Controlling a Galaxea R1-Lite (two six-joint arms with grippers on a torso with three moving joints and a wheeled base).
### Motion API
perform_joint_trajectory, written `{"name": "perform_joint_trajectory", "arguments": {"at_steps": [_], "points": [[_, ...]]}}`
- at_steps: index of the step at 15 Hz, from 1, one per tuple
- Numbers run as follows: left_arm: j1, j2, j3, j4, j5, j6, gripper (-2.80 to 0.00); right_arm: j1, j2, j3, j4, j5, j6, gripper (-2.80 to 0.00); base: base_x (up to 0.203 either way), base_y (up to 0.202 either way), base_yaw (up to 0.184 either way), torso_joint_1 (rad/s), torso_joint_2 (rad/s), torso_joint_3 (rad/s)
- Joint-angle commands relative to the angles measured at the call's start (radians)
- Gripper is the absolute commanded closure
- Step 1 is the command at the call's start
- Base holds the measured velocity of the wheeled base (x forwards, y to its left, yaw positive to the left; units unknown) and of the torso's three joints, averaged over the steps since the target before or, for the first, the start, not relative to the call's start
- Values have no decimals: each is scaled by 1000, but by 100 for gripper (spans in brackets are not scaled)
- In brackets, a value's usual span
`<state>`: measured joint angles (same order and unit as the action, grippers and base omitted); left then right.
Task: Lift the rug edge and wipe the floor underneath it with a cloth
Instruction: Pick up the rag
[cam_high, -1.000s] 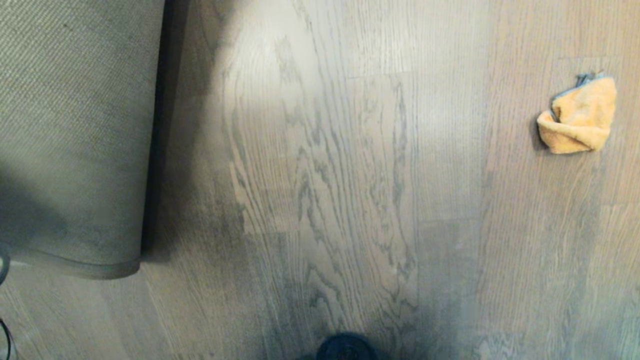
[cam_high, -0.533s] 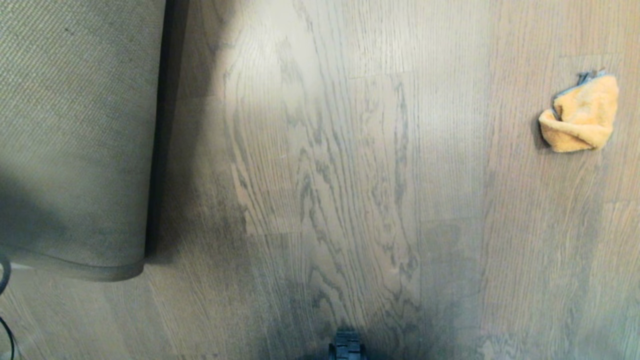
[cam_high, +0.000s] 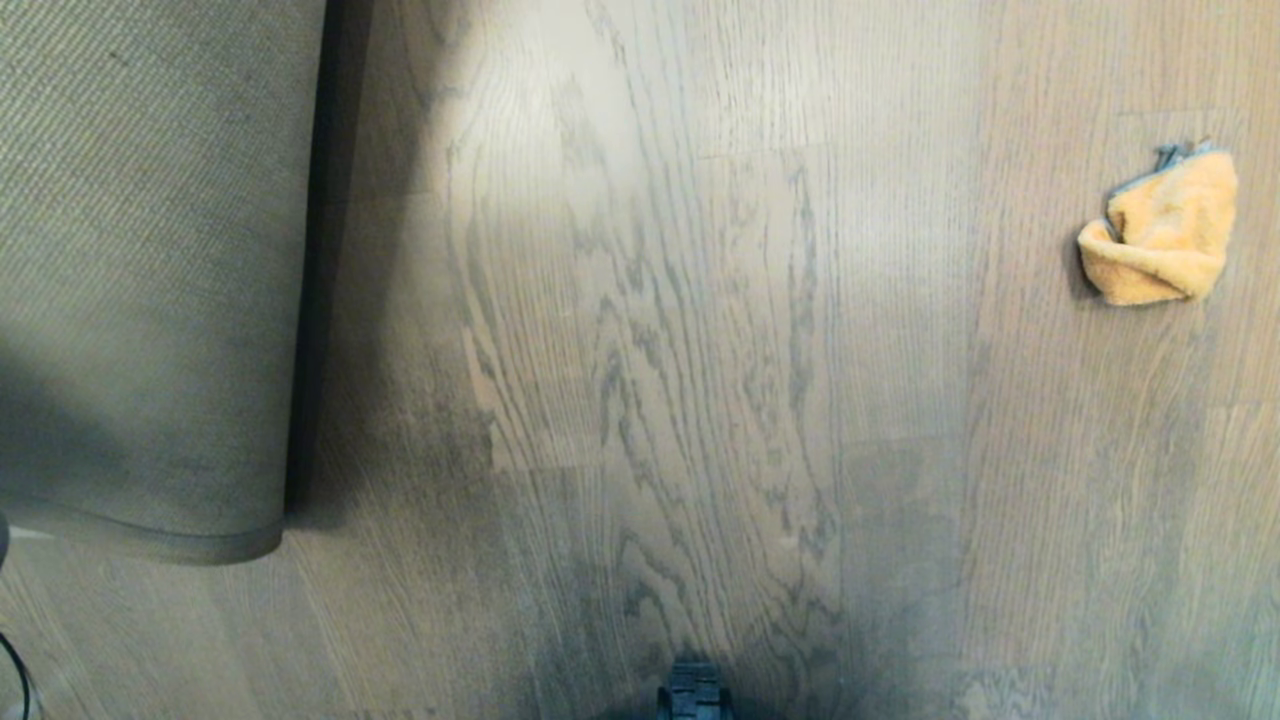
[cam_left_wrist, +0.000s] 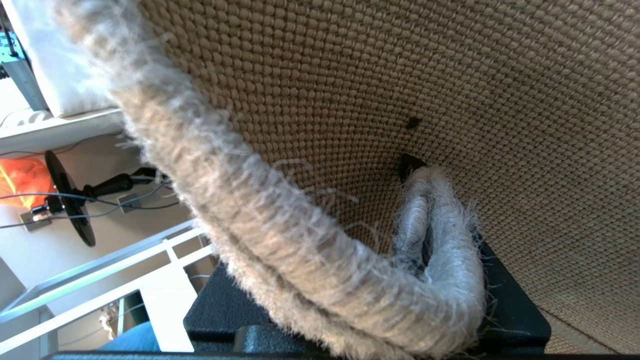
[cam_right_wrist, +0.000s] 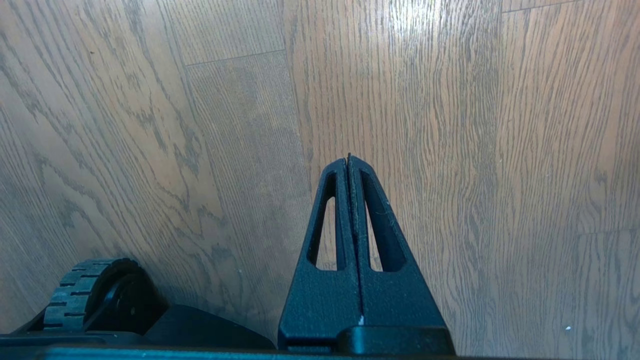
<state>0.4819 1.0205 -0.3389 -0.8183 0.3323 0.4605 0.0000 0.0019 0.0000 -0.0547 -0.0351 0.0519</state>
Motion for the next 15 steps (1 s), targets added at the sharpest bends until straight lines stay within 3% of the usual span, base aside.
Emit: {"name": "perform_joint_trajectory", "arguments": {"at_steps": [1,3,7,10,13,15], "points": [[-8,18,5,-4,2,1,0,0,0,0,-1,0,0,0,0,0,0,0,0,0],[-14,29,12,-1,2,-4,0,0,0,0,-1,0,0,0,0,0,0,0,0,0],[-105,43,12,1,10,-6,0,-2,0,0,-1,1,-10,0,0,0,0,0,0,0],[-120,63,18,2,11,-5,0,-1,0,0,4,6,-33,0,0,0,0,0,0,0],[-184,83,18,2,17,-5,0,-1,56,0,0,54,-140,0,0,0,0,0,0,0],[-239,106,18,1,51,-5,0,2,162,-46,-7,132,-150,0,0,0,0,0,0,0]]}}
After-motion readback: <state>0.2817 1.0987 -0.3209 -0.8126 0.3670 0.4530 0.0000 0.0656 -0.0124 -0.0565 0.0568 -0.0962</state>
